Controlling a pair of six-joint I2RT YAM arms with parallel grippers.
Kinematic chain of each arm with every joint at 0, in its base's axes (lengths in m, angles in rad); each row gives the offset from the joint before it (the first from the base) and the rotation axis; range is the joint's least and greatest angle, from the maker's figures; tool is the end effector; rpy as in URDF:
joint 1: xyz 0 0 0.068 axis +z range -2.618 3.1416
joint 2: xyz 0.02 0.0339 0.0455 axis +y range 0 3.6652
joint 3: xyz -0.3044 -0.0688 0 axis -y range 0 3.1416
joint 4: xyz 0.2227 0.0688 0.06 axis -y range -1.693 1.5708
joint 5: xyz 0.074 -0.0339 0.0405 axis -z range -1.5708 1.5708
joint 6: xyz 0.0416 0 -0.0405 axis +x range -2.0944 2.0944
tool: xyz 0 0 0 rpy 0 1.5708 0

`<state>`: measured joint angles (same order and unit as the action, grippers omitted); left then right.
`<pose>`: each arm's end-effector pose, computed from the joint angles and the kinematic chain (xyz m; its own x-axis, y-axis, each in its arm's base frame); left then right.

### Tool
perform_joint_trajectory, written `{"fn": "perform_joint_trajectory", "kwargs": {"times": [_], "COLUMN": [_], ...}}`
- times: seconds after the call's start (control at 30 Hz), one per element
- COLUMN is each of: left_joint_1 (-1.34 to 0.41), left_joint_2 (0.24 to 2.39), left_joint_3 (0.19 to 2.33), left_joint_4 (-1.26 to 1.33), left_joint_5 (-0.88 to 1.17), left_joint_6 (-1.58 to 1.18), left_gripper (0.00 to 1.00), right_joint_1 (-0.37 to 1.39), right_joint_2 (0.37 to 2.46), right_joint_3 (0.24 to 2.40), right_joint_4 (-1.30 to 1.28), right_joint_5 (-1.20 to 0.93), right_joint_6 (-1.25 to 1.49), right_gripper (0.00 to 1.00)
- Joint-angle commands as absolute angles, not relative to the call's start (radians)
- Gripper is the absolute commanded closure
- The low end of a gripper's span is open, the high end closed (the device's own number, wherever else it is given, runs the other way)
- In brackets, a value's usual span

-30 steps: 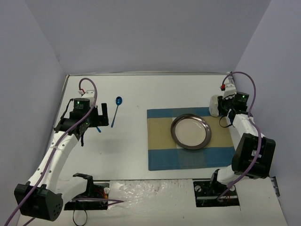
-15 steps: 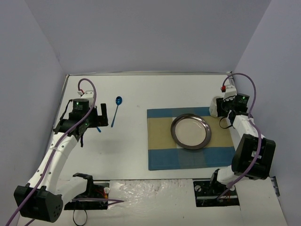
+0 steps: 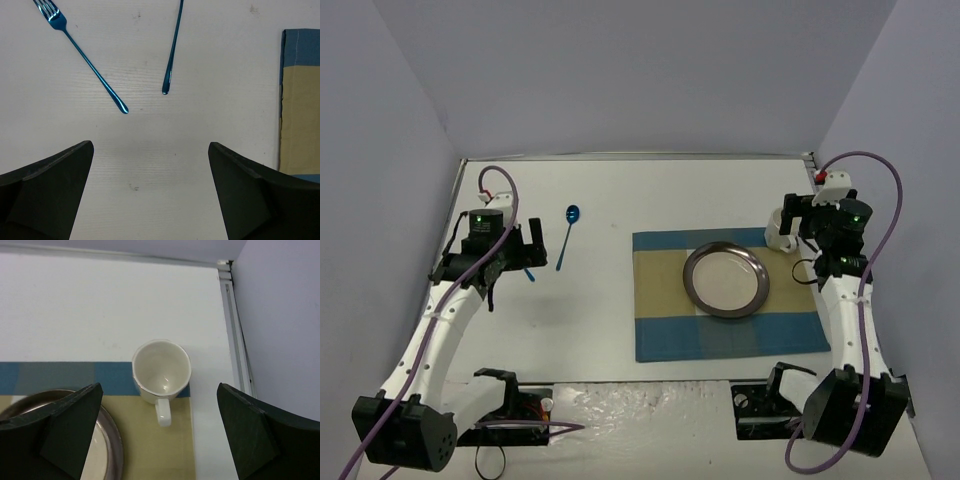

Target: Set the dinner table for one person

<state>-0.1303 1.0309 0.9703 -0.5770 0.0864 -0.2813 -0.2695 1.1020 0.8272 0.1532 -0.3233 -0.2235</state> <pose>0.1802 -0.0272 0.3523 -0.6220 -0.1974 -0.7577 0.0266 0.9618 -0.2724 0.2211 -0.0474 0.3686 -0.1026 -0.1897 -0.9765 -0.0761 0.9803 -0.1824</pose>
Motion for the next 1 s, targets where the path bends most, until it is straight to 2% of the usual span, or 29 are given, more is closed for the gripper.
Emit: {"fn": "perform_joint_trajectory", "kwargs": {"times": [0.0,0.23,0.47,0.77,0.83,0.97], "left_joint_1": [-0.124,-0.124,-0.126,-0.087,-0.064,-0.006], "left_joint_2": [1.044,1.084,1.172,1.487,1.563,1.686], "left_joint_3": [0.974,0.963,1.019,1.192,1.221,1.291], "left_joint_4": [-0.518,-0.505,-0.501,-0.538,-0.54,-0.523], "left_joint_5": [0.081,0.02,-0.019,-0.128,-0.135,-0.135], "left_joint_6": [-0.307,-0.322,-0.346,-0.434,-0.471,-0.563], "left_gripper": [0.03,0.03,0.03,0.04,0.05,0.17], "right_joint_1": [-0.246,-0.137,-0.035,0.114,0.136,0.178], "right_joint_2": [0.981,0.872,0.811,0.771,0.762,0.755], "right_joint_3": [0.88,0.897,0.871,0.827,0.819,0.807], "right_joint_4": [0.206,0.207,0.17,0.152,0.147,0.129], "right_joint_5": [-0.329,-0.308,-0.29,-0.335,-0.339,-0.342], "right_joint_6": [0.01,0.239,0.272,0.337,0.333,0.315], "right_gripper": [0.02,0.0,0.0,0.0,0.0,0.0]}}
